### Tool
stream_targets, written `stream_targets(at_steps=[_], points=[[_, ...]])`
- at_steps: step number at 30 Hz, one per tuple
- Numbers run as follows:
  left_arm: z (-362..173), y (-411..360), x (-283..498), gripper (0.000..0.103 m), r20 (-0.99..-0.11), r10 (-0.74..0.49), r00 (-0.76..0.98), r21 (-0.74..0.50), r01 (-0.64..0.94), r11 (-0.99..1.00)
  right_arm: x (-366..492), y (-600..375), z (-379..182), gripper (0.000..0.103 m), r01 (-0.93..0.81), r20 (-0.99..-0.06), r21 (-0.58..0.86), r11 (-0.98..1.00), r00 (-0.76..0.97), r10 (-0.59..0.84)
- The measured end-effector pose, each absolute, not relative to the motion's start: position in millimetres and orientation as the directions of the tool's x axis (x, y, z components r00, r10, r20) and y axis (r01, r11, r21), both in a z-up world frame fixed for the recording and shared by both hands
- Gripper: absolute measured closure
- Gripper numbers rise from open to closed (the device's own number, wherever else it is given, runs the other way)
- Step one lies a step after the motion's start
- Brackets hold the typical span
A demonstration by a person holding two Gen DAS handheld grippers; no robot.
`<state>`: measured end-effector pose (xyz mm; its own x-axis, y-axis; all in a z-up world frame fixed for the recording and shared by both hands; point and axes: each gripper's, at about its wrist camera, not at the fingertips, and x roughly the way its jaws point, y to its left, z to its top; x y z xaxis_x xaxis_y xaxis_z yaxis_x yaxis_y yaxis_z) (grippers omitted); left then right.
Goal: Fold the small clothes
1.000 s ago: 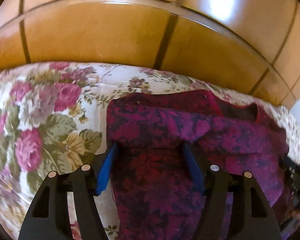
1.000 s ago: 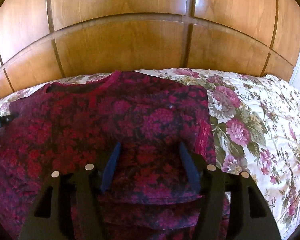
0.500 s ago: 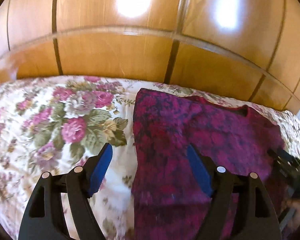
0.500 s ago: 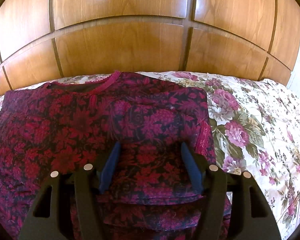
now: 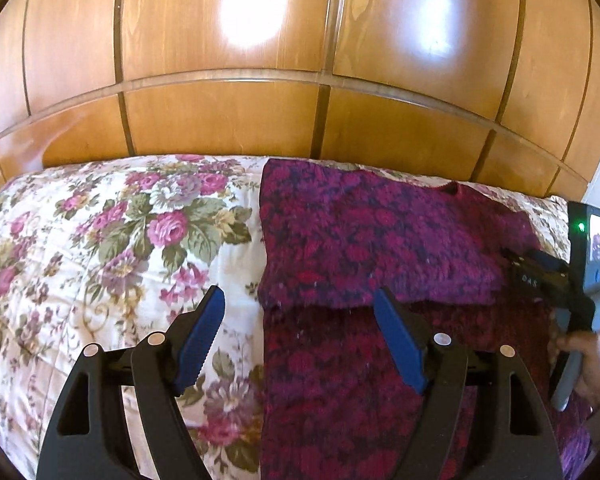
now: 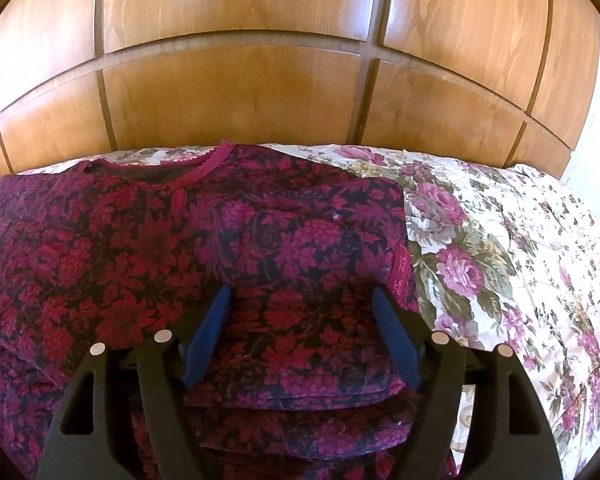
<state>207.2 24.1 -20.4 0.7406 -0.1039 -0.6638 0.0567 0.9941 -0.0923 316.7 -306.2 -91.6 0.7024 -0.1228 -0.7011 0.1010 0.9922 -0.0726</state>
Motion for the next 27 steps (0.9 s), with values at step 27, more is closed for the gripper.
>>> stream_targets(at_steps=[27], points=[[-71.2,41.0,129.9,0.027,-0.768,-0.12,0.629,-0.102,0.065,0.993,227.7,-333.5,-92.5,0.004,0.048,-0.817,0.019,0.999,0.576,-0.012]])
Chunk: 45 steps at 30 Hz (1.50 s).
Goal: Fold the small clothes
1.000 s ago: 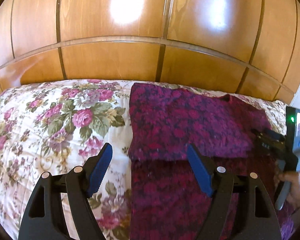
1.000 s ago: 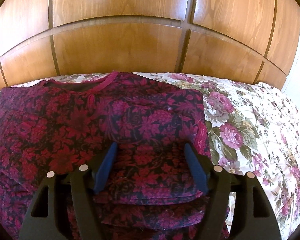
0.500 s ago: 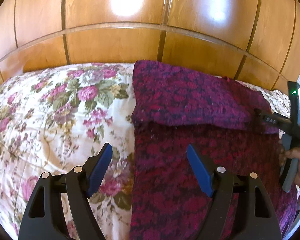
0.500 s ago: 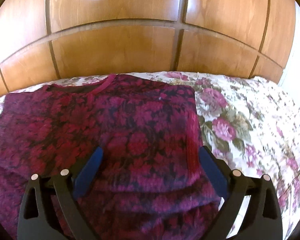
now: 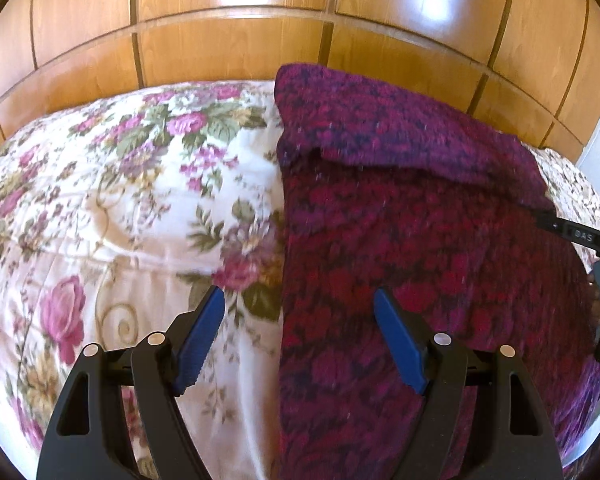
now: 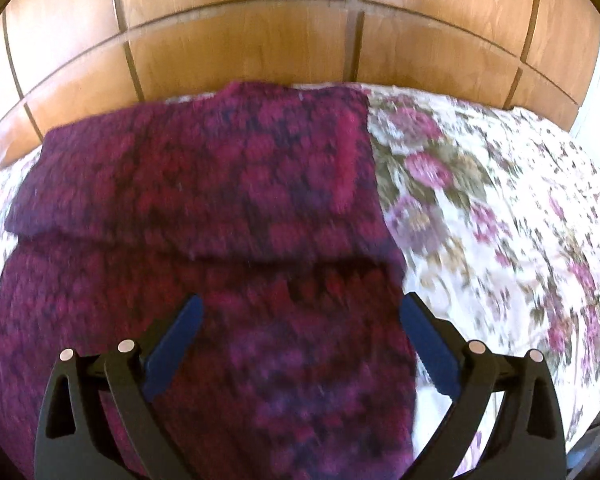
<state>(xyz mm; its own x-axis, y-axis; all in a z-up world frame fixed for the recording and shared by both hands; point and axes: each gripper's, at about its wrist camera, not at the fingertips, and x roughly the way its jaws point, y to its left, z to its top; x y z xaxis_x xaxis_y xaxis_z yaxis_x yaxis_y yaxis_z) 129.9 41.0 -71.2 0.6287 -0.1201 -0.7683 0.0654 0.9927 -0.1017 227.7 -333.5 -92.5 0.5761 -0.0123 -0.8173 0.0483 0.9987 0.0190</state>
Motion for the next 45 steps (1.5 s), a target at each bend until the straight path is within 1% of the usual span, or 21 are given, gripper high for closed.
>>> stream_targets(at_steps=[4,9,13,16,20,21,22,23,24,25,26,27,28,29,30,31,34,38,42,45], points=[[-74.6,44.4,117.4,0.027,-0.777,-0.13,0.616,-0.108,0.073,0.991,201.5,-339.8,-96.5,0.004,0.025,-0.836,0.029,0.999,0.549,0.011],[-77.9,51.4,98.6,0.027,-0.793,-0.163,0.587,-0.131,0.096,0.987,164.7,-350.6,-100.6,0.004,0.018,-0.853,0.087,0.996,0.518,0.065],[-78.6,59.3,75.5,0.027,-0.807,-0.208,0.553,-0.165,0.126,0.978,134.0,-360.2,-104.9,0.004,0.029,-0.859,0.129,0.991,0.502,0.097],[-78.5,63.0,60.1,0.027,-0.817,-0.256,0.517,-0.198,0.164,0.966,105.0,-370.5,-106.3,0.004,0.05,-0.855,0.186,0.981,0.5,0.137],[-80.2,62.5,39.1,0.027,-0.832,-0.321,0.453,-0.239,0.23,0.943,69.1,-376.4,-105.7,0.004,0.071,-0.854,0.242,0.968,0.489,0.178],[-81.3,61.2,34.0,0.027,-0.837,-0.34,0.429,-0.251,0.252,0.935,60.0,-376.3,-106.0,0.006,0.071,-0.857,0.253,0.965,0.479,0.19],[-82.4,60.0,31.2,0.032,-0.84,-0.351,0.413,-0.259,0.264,0.929,51.0,-374.9,-106.3,0.01,0.067,-0.861,0.258,0.964,0.469,0.197],[-84.2,58.0,26.1,0.034,-0.846,-0.37,0.385,-0.273,0.283,0.919,45.3,-373.4,-106.1,0.013,0.062,-0.864,0.259,0.964,0.461,0.203],[-85.2,56.0,22.7,0.036,-0.848,-0.382,0.367,-0.283,0.296,0.912,37.7,-371.0,-106.3,0.021,0.051,-0.868,0.265,0.963,0.448,0.216],[-86.4,54.9,20.8,0.044,-0.849,-0.39,0.357,-0.289,0.305,0.907,32.5,-368.8,-106.8,0.033,0.042,-0.87,0.278,0.96,0.433,0.233],[-88.2,53.5,18.8,0.049,-0.849,-0.404,0.34,-0.301,0.318,0.899,27.7,-366.1,-108.1,0.04,0.032,-0.873,0.292,0.956,0.417,0.253],[-89.7,52.7,18.1,0.06,-0.849,-0.417,0.325,-0.315,0.323,0.892,23.1,-361.5,-109.9,0.051,0.013,-0.877,0.305,0.952,0.394,0.275],[-91.2,52.8,18.3,0.076,-0.843,-0.443,0.306,-0.345,0.323,0.881,20.6,-358.2,-111.1,0.057,0.003,-0.881,0.298,0.954,0.387,0.274],[-90.9,54.1,19.4,0.08,-0.835,-0.465,0.294,-0.372,0.321,0.871,19.1,-354.7,-109.9,0.061,-0.012,-0.883,0.291,0.957,0.381,0.274],[-89.2,56.1,20.4,0.085,-0.824,-0.484,0.295,-0.394,0.315,0.863,21.6,-354.4,-108.2,0.073,-0.017,-0.881,0.296,0.955,0.381,0.28],[-86.1,59.3,21.9,0.087,-0.804,-0.518,0.292,-0.432,0.313,0.846,22.6,-354.3,-103.3,0.08,-0.02,-0.877,0.302,0.953,0.387,0.286],[-74.5,69.7,25.0,0.087,-0.733,-0.609,0.303,-0.531,0.305,0.791,28.1,-354.9,-80.2,0.083,-0.038,-0.84,0.336,0.941,0.439,0.317],[-56.2,77.3,37.5,0.088,-0.631,-0.704,0.326,-0.631,0.312,0.71,46.6,-357.4,-53.2,0.083,-0.052,-0.774,0.403,0.914,0.514,0.37],[-41.5,75.4,61.9,0.089,-0.558,-0.747,0.361,-0.679,0.32,0.661,78.4,-362.5,-38.1,0.083,-0.045,-0.717,0.462,0.886,0.569,0.403],[-37.1,77.4,91.5,0.089,-0.522,-0.762,0.383,-0.714,0.293,0.636,115.2,-367.6,-37.0,0.083,-0.013,-0.708,0.48,0.877,0.585,0.396]])
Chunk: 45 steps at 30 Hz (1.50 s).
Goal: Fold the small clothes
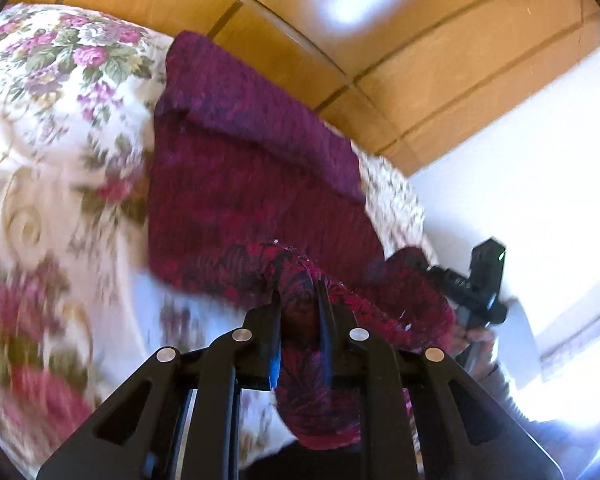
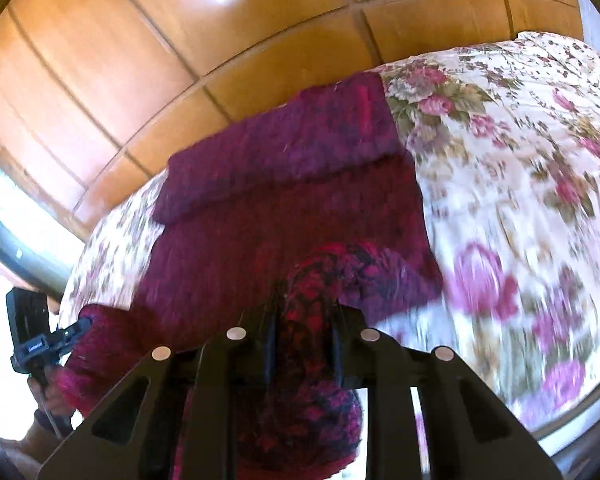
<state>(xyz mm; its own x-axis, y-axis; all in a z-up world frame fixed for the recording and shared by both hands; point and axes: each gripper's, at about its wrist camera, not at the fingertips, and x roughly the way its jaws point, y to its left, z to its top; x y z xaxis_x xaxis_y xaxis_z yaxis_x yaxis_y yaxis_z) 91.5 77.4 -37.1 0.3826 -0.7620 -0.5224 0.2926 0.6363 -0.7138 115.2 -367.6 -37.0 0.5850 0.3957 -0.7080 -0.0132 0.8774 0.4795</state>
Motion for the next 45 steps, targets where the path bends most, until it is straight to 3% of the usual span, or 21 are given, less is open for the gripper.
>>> stream_targets(at_steps=[8,11,14,17,18,19,20,21,25,29,32,34,37,38,39,40,42,45], points=[[-55.1,86.8,185.4,0.089,-0.47,-0.788,0.398,-0.831,0.102,0.547,193.5,-376.8,-54.3,0.083,0.074,-0.736,0.512,0.856,0.552,0.392],[-62.3,89.7,205.8,0.089,-0.463,-0.793,0.397,-0.853,0.043,0.52,210.6,-381.1,-57.9,0.076,0.087,-0.733,0.536,0.84,0.541,0.412],[-62.1,96.9,216.3,0.073,-0.441,-0.799,0.408,-0.876,-0.004,0.482,220.4,-384.5,-59.1,0.055,0.091,-0.71,0.582,0.808,0.541,0.45],[-56.3,113.6,214.0,0.05,-0.397,-0.792,0.463,-0.9,-0.029,0.435,223.3,-394.0,-58.9,0.041,0.104,-0.667,0.646,0.757,0.559,0.492],[-54.0,120.2,213.3,0.033,-0.394,-0.775,0.493,-0.9,-0.037,0.434,223.6,-398.5,-59.4,0.035,0.105,-0.642,0.678,0.728,0.567,0.516],[-48.8,132.1,209.9,0.025,-0.395,-0.735,0.551,-0.894,-0.046,0.446,222.4,-401.2,-58.0,0.026,0.101,-0.625,0.692,0.714,0.58,0.523],[-45.5,138.4,207.9,0.025,-0.394,-0.715,0.578,-0.891,-0.047,0.452,219.9,-404.3,-55.1,0.019,0.096,-0.608,0.699,0.708,0.6,0.519],[-42.6,146.2,205.5,0.025,-0.392,-0.7,0.597,-0.887,-0.044,0.459,214.5,-410.8,-50.1,0.004,0.1,-0.588,0.702,0.705,0.639,0.495],[-38.7,154.1,186.6,0.024,-0.444,-0.65,0.617,-0.827,-0.003,0.562,199.5,-431.4,-39.7,0.002,0.106,-0.549,0.715,0.691,0.698,0.461],[-56.5,141.3,156.7,0.022,-0.502,-0.662,0.557,-0.767,0.067,0.638,181.2,-434.5,-45.5,0.002,0.109,-0.605,0.637,0.763,0.684,0.408],[-74.2,124.1,141.0,0.022,-0.54,-0.671,0.508,-0.738,0.098,0.667,173.9,-420.2,-60.8,0.015,0.091,-0.678,0.544,0.834,0.634,0.373],[-85.5,115.3,131.4,0.022,-0.563,-0.667,0.488,-0.721,0.104,0.685,171.9,-407.6,-73.3,0.039,0.073,-0.725,0.478,0.875,0.596,0.346],[-86.4,98.1,131.1,0.025,-0.594,-0.627,0.505,-0.663,0.134,0.736,170.8,-396.5,-85.9,0.055,0.074,-0.76,0.399,0.914,0.585,0.284],[-85.1,94.2,131.7,0.034,-0.601,-0.624,0.5,-0.65,0.149,0.746,169.9,-396.2,-85.4,0.059,0.078,-0.761,0.393,0.916,0.587,0.276],[-85.1,90.1,135.1,0.057,-0.609,-0.634,0.477,-0.647,0.163,0.745,167.7,-397.5,-82.4,0.071,0.087,-0.763,0.385,0.919,0.59,0.264],[-84.9,88.6,139.1,0.065,-0.627,-0.623,0.468,-0.636,0.155,0.756,165.6,-398.9,-82.1,0.079,0.09,-0.762,0.384,0.919,0.593,0.26],[-84.9,90.2,141.8,0.076,-0.622,-0.63,0.465,-0.64,0.161,0.751,158.9,-397.0,-74.3,0.084,0.083,-0.759,0.375,0.923,0.599,0.255],[-80.1,98.5,138.5,0.08,-0.598,-0.654,0.464,-0.666,0.167,0.727,146.6,-390.7,-62.1,0.091,0.065,-0.751,0.371,0.926,0.608,0.258]])
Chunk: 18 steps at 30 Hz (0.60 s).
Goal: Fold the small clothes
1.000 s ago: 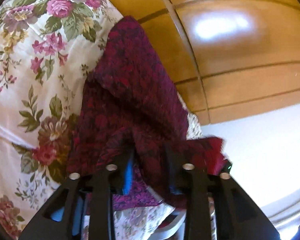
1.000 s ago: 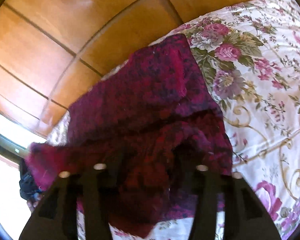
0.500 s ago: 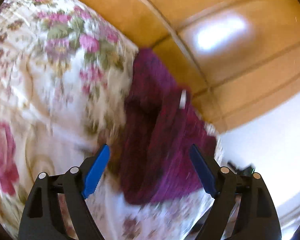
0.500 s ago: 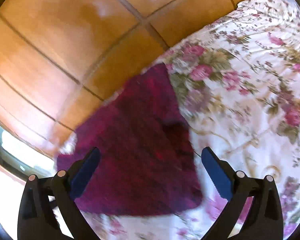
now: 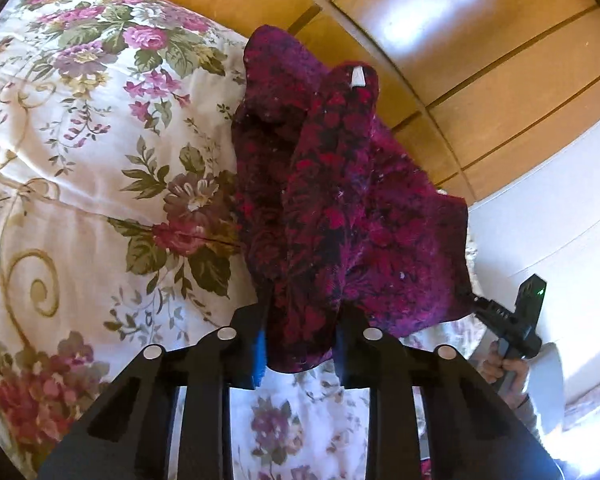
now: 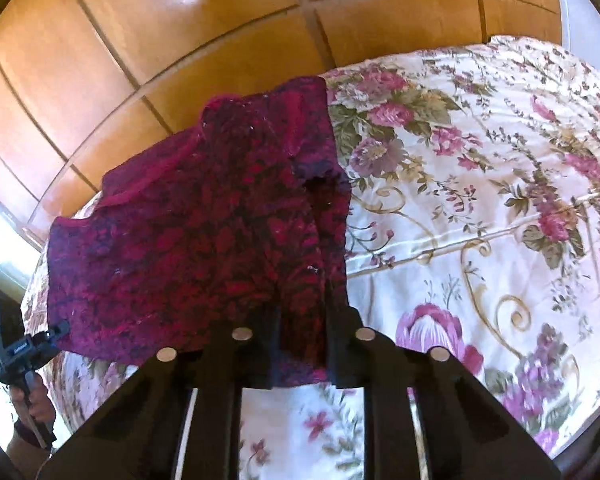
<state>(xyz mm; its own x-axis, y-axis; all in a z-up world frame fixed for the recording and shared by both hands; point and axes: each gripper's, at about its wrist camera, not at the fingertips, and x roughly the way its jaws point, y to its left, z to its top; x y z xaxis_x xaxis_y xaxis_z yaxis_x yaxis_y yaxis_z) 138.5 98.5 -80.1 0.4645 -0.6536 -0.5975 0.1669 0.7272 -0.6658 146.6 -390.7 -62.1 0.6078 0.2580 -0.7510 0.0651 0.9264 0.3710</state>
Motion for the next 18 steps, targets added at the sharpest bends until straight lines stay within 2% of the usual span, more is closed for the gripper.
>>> stream_targets(at_steps=[8,18], points=[[-60.0,105.2,108.4,0.083,-0.593,-0.665,0.454,-0.643,0.229,0.731,84.8,-378.7,-37.2,0.092,0.023,-0.723,0.426,0.904,0.609,0.326],[-65.1,133.6,29.2,0.083,-0.654,-0.646,0.395,-0.633,0.182,0.752,4.5,-376.3,-56.8,0.093,0.058,-0.768,0.489,0.87,0.503,0.398]])
